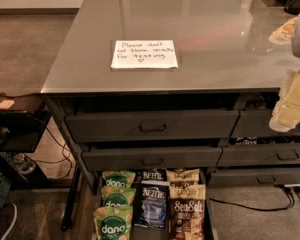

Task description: Pick blue chip bag from bottom drawer and place on counter

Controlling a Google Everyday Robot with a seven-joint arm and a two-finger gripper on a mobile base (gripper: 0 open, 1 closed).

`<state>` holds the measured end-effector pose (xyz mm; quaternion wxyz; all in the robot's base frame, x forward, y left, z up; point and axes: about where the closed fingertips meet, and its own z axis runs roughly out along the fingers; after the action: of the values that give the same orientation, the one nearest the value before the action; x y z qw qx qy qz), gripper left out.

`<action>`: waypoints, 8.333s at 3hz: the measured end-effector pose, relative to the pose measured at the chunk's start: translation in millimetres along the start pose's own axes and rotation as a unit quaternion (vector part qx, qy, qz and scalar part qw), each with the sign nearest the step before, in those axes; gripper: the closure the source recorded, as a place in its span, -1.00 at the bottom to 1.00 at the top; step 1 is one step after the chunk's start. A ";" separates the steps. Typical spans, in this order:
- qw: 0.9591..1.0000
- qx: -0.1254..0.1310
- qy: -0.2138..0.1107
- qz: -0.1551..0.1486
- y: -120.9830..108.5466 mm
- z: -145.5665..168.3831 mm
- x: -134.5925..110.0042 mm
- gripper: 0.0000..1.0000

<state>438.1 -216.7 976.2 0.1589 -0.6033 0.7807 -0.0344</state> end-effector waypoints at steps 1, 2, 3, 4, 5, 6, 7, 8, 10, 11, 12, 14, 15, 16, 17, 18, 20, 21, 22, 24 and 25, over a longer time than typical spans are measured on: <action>1.000 0.000 0.000 0.000 0.0 0.1 0.0 -1.00; 1.000 -0.002 -0.017 0.000 4.3 16.2 -2.8 -1.00; 0.998 -0.012 -0.060 -0.005 27.0 56.7 -13.9 -1.00; 0.994 -0.027 -0.103 -0.025 60.7 110.0 -30.6 -1.00; 0.987 -0.052 -0.150 -0.040 96.2 187.8 -41.6 -1.00; 0.980 -0.077 -0.185 -0.020 107.0 271.1 -43.6 -1.00; 0.980 -0.077 -0.185 -0.020 107.0 271.1 -43.6 -1.00; 0.981 -0.066 -0.177 -0.050 100.1 303.7 -33.7 -1.00; 0.970 -0.066 -0.166 -0.168 77.7 453.6 -19.8 -1.00; 0.968 -0.091 -0.161 -0.173 79.9 510.4 -3.6 -1.00; 0.967 -0.099 -0.163 -0.168 86.2 519.4 -1.6 -1.00; 0.967 -0.099 -0.146 -0.181 107.7 585.9 40.1 -1.00; 0.966 -0.107 -0.158 -0.177 124.7 631.9 58.0 -1.00; 0.960 -0.120 -0.187 -0.167 142.8 674.9 62.2 -1.00; 0.960 -0.120 -0.188 -0.167 142.9 674.9 62.1 -1.00; 0.955 -0.131 -0.225 -0.143 155.1 683.0 46.6 -1.00; 0.941 -0.142 -0.295 -0.087 167.5 698.1 -1.5 -1.00; 0.938 -0.141 -0.310 -0.061 169.0 709.4 -21.1 -1.00; 0.940 -0.133 -0.313 -0.035 171.1 728.0 -35.9 -1.00; 0.945 -0.098 -0.308 -0.050 172.6 769.3 -48.8 -1.00; 0.945 -0.087 -0.306 -0.079 172.8 786.4 -53.3 -1.00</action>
Offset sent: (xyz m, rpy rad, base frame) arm 0.0040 0.0136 -0.0454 0.0856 0.0092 0.0214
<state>516.8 -10.7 199.9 0.3341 -0.6557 0.6443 0.2080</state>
